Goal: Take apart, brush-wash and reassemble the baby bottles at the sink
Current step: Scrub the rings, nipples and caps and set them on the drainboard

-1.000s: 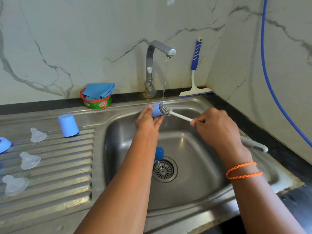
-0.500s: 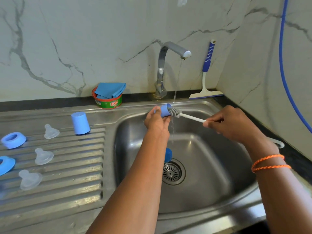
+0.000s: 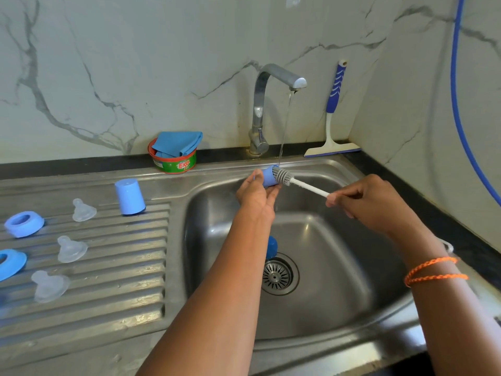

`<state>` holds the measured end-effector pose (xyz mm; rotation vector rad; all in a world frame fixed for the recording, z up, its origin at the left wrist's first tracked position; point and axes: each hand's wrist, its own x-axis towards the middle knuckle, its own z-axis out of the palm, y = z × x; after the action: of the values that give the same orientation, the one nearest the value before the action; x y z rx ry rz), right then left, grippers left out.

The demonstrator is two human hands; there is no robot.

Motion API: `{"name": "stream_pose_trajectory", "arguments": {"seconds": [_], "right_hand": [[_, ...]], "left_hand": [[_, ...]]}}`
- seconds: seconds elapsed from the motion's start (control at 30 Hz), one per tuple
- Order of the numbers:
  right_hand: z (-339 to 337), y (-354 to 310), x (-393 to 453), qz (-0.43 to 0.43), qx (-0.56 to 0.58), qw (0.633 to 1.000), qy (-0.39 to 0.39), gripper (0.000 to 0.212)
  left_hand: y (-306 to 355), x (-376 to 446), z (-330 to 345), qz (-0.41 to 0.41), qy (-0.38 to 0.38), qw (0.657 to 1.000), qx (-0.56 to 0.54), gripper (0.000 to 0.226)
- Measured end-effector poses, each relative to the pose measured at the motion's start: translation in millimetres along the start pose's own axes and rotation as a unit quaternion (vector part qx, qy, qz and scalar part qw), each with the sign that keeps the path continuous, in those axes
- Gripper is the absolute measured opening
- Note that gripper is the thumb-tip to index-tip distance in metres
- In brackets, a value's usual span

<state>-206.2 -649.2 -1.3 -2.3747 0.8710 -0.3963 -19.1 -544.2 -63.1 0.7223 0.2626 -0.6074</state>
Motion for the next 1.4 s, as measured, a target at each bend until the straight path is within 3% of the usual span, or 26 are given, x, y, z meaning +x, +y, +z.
{"name": "stream_pose_trajectory", "arguments": {"seconds": [0.17, 0.3, 0.5, 0.6, 0.77, 1.0, 1.17, 1.27, 1.4], "right_hand": [[0, -2, 1, 0.005, -0.071, 0.997, 0.02, 0.018], [-4, -7, -3, -0.012, -0.053, 0.999, -0.002, 0.017], [10, -16, -4, 0.008, -0.102, 0.992, 0.074, 0.014], [7, -16, -2, 0.016, -0.122, 0.992, 0.041, 0.015], [4, -14, -1, -0.018, -0.075, 0.997, -0.017, 0.013], [23, -14, 1, 0.008, -0.092, 0.994, 0.064, 0.026], [18, -15, 9, -0.018, -0.077, 0.997, -0.022, 0.02], [17, -10, 6, -0.041, -0.023, 0.997, -0.057, 0.032], [25, -5, 7, -0.052, -0.02, 0.998, -0.007, 0.024]], "left_hand": [[0, 3, -1, 0.011, 0.005, 1.0, 0.015, 0.027], [1, 2, -3, 0.019, 0.011, 1.0, 0.014, 0.027], [-1, 1, -1, 0.01, -0.01, 0.999, 0.032, 0.025], [-2, -1, 0, 0.019, -0.01, 0.999, 0.045, 0.025], [-1, -1, -5, 0.014, -0.006, 0.999, 0.048, 0.026], [0, -5, 1, 0.0, -0.032, 0.998, 0.051, 0.02], [0, -2, 0, 0.019, -0.03, 0.996, 0.083, 0.026], [4, 1, -4, 0.012, -0.026, 0.998, 0.063, 0.023], [8, 8, -10, -0.002, 0.001, 1.0, 0.004, 0.026]]}}
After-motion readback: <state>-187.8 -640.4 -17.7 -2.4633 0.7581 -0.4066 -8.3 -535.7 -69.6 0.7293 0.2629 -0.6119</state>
